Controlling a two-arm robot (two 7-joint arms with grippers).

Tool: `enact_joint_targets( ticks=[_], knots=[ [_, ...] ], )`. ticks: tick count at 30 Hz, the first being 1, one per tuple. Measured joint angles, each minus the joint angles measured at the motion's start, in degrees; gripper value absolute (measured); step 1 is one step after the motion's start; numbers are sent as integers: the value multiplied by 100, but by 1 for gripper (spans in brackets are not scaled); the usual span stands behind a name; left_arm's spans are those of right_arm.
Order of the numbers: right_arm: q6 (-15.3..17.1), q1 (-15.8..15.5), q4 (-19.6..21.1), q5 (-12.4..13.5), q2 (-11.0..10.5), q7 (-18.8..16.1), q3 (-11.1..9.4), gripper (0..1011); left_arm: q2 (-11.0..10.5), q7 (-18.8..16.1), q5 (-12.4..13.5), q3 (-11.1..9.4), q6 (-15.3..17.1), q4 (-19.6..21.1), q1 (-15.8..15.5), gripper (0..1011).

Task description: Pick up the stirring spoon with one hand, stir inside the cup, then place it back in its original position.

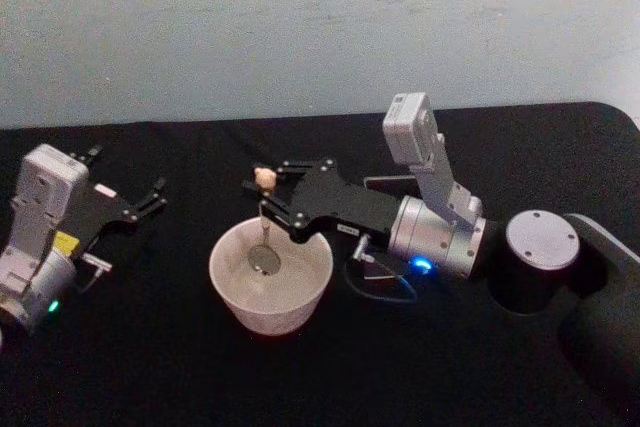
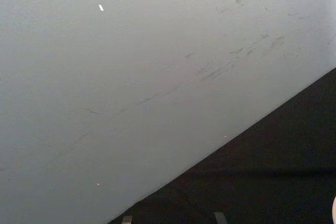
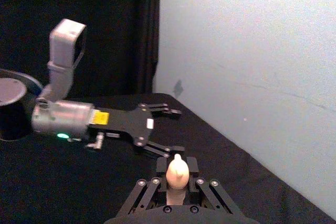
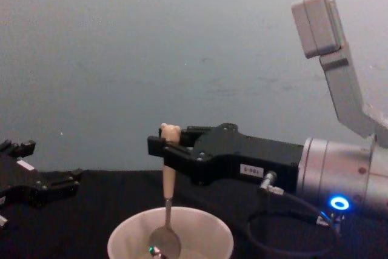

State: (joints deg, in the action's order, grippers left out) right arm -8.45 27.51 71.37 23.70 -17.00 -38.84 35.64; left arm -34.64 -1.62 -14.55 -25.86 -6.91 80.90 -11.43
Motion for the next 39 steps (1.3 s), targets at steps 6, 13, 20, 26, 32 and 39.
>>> enact_joint_targets(
  ticks=[6,13,20,26,32,39],
  knots=[
    [-28,26,-70,-28,2,45,-70,212,0,0,0,0,0,0,0,1001],
    [-30,-37,-8,-32,-54,69,-148,212,0,0,0,0,0,0,0,1001],
    [22,-193,193,-25,-212,93,-234,212,0,0,0,0,0,0,0,1001],
    [90,-344,426,32,-362,90,-287,212,0,0,0,0,0,0,0,1001],
    [167,-527,719,107,-508,38,-295,212,0,0,0,0,0,0,0,1001],
    [224,-610,900,173,-531,-85,-155,212,0,0,0,0,0,0,0,1001]
  ],
)
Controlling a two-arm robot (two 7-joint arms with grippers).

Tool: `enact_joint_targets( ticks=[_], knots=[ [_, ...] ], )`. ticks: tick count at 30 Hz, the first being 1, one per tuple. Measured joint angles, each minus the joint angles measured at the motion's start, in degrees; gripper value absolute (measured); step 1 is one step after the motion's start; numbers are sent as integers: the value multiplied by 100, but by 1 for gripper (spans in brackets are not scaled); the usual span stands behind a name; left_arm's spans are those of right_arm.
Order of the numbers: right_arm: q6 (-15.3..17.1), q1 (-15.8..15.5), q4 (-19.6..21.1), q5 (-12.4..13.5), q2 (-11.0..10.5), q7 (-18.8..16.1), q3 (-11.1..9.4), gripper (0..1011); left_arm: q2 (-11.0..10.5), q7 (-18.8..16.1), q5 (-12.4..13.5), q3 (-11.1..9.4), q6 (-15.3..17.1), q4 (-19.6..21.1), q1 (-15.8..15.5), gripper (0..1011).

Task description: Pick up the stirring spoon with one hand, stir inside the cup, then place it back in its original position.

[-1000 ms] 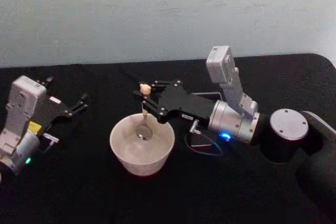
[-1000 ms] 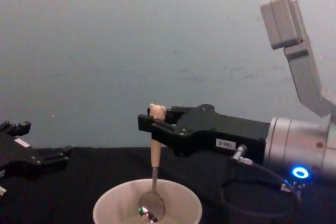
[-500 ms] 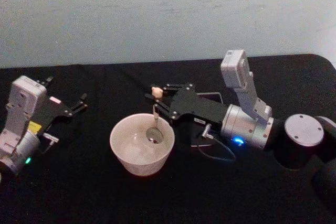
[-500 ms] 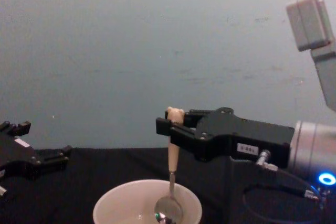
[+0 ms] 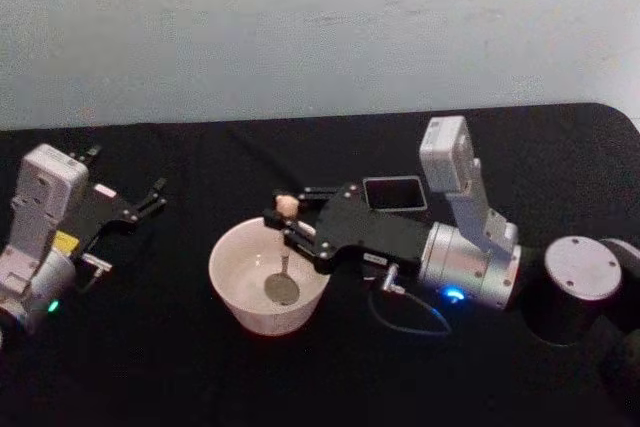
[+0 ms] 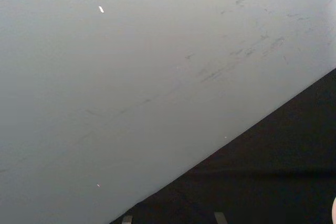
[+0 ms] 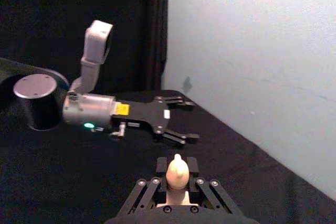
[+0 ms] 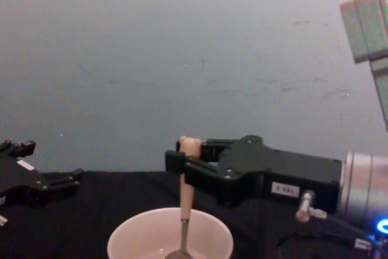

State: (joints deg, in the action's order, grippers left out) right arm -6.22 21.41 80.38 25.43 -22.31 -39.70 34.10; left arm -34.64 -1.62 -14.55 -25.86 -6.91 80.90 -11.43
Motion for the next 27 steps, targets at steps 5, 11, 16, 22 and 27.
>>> enact_joint_targets(
  ticks=[5,11,16,22,27],
  knots=[
    [-2,85,-97,-14,108,-21,107,212,0,0,0,0,0,0,0,1001],
    [-85,294,-393,-66,305,-20,182,212,0,0,0,0,0,0,0,1001],
    [-172,436,-636,-104,419,4,182,212,0,0,0,0,0,0,0,1001],
    [-237,570,-930,-166,493,93,108,212,0,0,0,0,0,0,0,1001],
    [-251,575,-990,-176,486,125,47,212,0,0,0,0,0,0,0,1001]
  ],
)
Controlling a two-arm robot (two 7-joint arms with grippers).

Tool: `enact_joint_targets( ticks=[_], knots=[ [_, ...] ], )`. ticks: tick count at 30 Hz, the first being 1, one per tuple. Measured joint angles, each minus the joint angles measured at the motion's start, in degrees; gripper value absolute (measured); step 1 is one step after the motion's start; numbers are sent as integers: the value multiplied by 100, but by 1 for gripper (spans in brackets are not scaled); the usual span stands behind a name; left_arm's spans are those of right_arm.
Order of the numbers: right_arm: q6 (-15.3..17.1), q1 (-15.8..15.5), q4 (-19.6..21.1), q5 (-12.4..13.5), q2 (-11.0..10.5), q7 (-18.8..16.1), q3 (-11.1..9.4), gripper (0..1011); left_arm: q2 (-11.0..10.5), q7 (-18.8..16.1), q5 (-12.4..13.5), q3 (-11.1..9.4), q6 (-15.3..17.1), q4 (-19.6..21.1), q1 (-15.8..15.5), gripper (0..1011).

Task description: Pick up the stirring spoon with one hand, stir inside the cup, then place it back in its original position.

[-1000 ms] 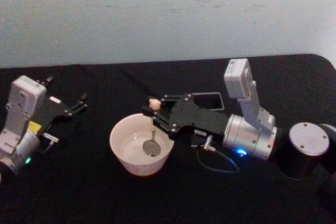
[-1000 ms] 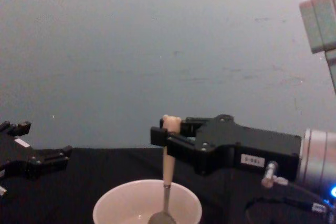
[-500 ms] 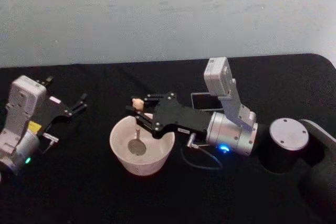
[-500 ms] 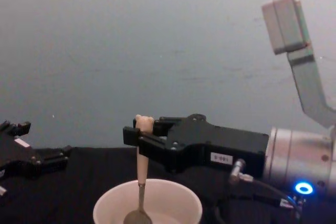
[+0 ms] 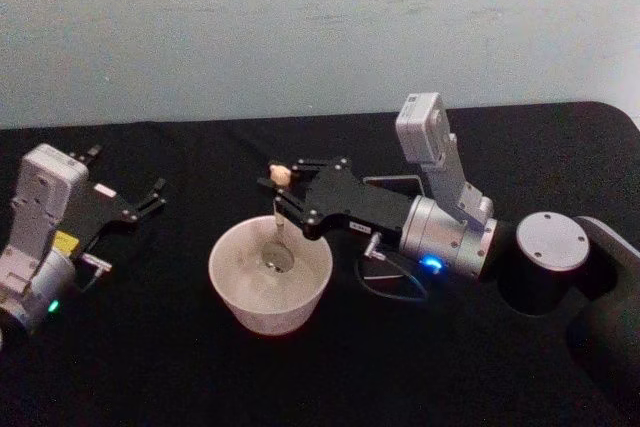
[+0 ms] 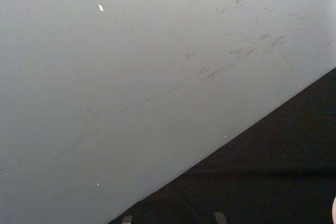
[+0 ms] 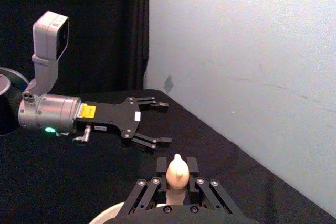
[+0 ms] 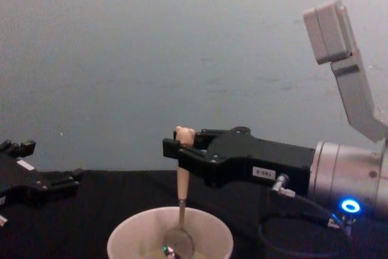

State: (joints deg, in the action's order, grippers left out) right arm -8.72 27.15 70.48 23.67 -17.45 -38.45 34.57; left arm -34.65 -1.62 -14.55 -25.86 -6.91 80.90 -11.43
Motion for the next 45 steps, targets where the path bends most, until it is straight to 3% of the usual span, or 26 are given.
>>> enact_joint_targets(
  ticks=[12,24,37,45],
  knots=[
    [-7,-56,108,19,-20,-4,-84,212,0,0,0,0,0,0,0,1001],
    [-99,-150,699,223,-222,-46,-300,212,0,0,0,0,0,0,0,1002],
    [-255,-182,1366,517,-666,-108,-678,212,0,0,0,0,0,0,0,1001],
    [-339,-348,1647,592,-1067,-84,-946,212,0,0,0,0,0,0,0,1001]
  ],
)
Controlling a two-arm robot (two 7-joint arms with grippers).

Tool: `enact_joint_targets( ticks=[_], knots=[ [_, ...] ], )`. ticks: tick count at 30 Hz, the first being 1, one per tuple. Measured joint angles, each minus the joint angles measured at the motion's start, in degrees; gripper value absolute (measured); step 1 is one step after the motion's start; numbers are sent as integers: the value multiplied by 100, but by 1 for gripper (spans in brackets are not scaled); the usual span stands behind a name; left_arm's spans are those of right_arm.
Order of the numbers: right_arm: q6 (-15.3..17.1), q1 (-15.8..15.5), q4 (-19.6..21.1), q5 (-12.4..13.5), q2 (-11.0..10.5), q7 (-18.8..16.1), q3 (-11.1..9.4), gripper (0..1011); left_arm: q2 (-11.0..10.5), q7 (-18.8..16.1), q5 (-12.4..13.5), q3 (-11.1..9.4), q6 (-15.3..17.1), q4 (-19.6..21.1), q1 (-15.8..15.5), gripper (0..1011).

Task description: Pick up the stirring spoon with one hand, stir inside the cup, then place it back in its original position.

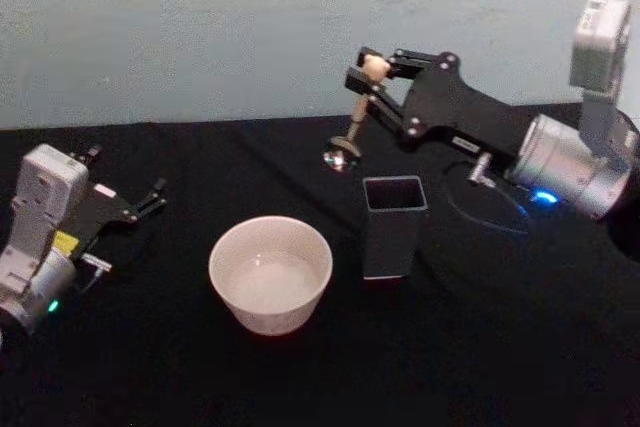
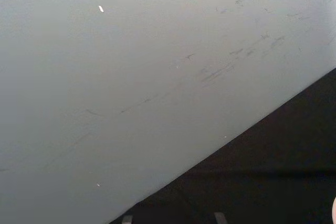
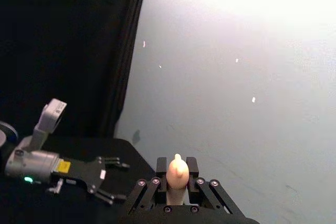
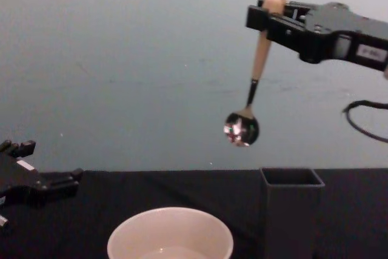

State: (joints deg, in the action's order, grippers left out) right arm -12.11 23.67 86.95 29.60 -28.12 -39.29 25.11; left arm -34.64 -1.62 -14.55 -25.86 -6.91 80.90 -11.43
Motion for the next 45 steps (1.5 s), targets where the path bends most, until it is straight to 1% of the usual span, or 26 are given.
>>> enact_joint_targets(
  ticks=[2,6,11,15,25,36,45],
  knots=[
    [-13,-79,57,0,-109,24,-68,212,0,0,0,0,0,0,0,1001],
    [-16,-197,127,-1,-241,69,-157,212,0,0,0,0,0,0,0,1001],
    [-8,-313,167,-11,-339,103,-231,212,0,0,0,0,0,0,0,1001],
    [13,-359,158,-46,-373,112,-240,212,0,0,0,0,0,0,0,1001],
    [144,-437,58,-149,-389,180,-227,212,0,0,0,0,0,0,0,1001],
    [299,-535,-31,-169,-384,238,-234,212,0,0,0,0,0,0,0,1001],
    [462,-590,-246,-169,-306,272,-142,212,0,0,0,0,0,0,0,1001]
  ],
)
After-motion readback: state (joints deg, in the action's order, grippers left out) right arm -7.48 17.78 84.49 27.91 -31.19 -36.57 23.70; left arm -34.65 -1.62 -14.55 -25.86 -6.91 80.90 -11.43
